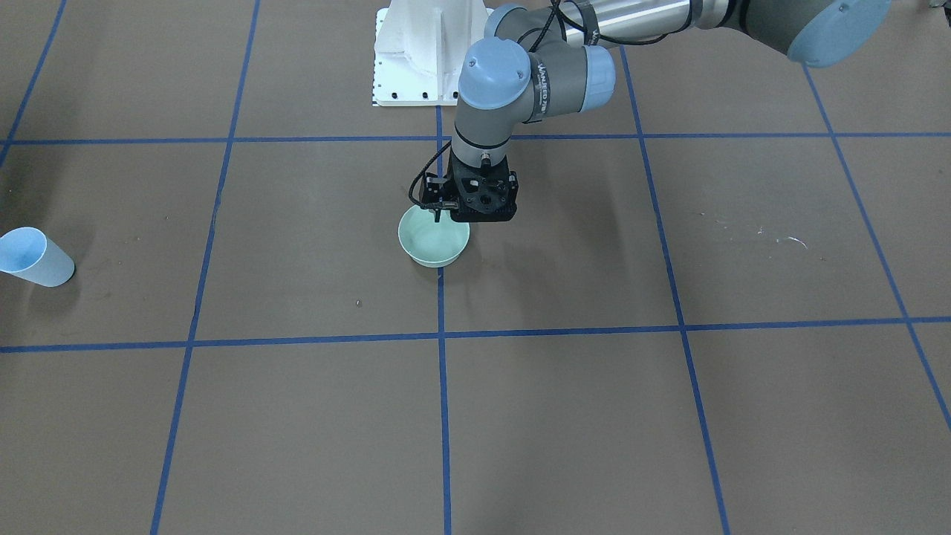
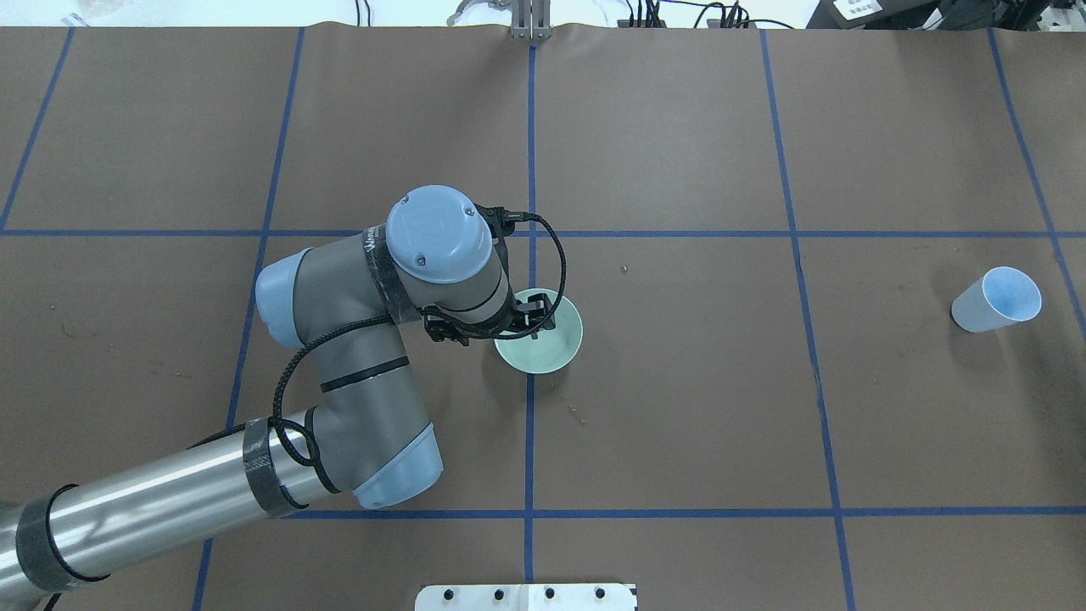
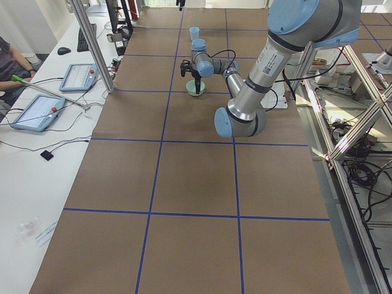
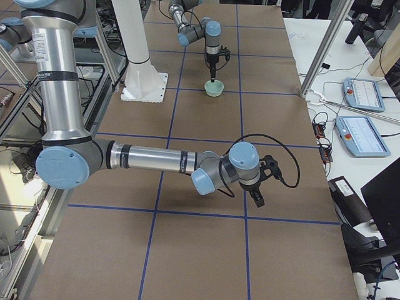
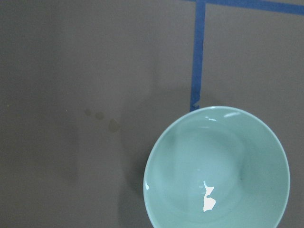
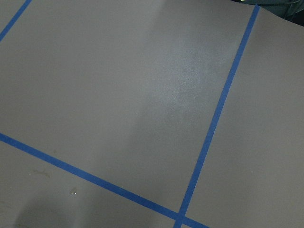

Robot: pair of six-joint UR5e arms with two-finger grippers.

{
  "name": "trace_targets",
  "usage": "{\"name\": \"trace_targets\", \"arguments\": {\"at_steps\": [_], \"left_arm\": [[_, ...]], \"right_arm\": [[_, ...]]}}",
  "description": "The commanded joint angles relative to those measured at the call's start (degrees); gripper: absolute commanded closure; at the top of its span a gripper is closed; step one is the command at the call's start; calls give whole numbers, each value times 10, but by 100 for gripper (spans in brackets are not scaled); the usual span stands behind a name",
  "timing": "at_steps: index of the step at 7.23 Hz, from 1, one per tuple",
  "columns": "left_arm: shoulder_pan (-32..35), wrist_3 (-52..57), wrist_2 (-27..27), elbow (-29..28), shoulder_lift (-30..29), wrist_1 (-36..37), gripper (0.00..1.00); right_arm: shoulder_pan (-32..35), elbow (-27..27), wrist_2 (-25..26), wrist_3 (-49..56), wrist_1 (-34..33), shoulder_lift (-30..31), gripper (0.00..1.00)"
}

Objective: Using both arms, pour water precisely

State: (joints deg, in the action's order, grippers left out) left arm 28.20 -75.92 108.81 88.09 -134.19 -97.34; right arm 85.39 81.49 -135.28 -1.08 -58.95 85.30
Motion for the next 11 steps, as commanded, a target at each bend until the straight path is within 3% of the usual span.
{"name": "trace_targets", "arguments": {"at_steps": [1,2,4,5,9,11], "left_arm": [[-2,-5,0,-29,-1,-30,9],[-5,-5,0,-36,-1,-31,18],[-5,-4,1,-36,-6,-30,91],[-5,-4,2,-34,-7,-30,100],[17,-3,17,-23,-11,-24,100],[64,0,91,6,-6,-23,100]], "right_arm": [[-5,2,-9,1,-20,-4,1],[-5,3,-9,1,-20,-4,1],[-5,3,-9,1,-20,-4,1],[-5,3,-10,1,-20,-4,1],[-1,8,-10,1,-20,-4,1],[0,8,-10,1,-20,-5,1]]}}
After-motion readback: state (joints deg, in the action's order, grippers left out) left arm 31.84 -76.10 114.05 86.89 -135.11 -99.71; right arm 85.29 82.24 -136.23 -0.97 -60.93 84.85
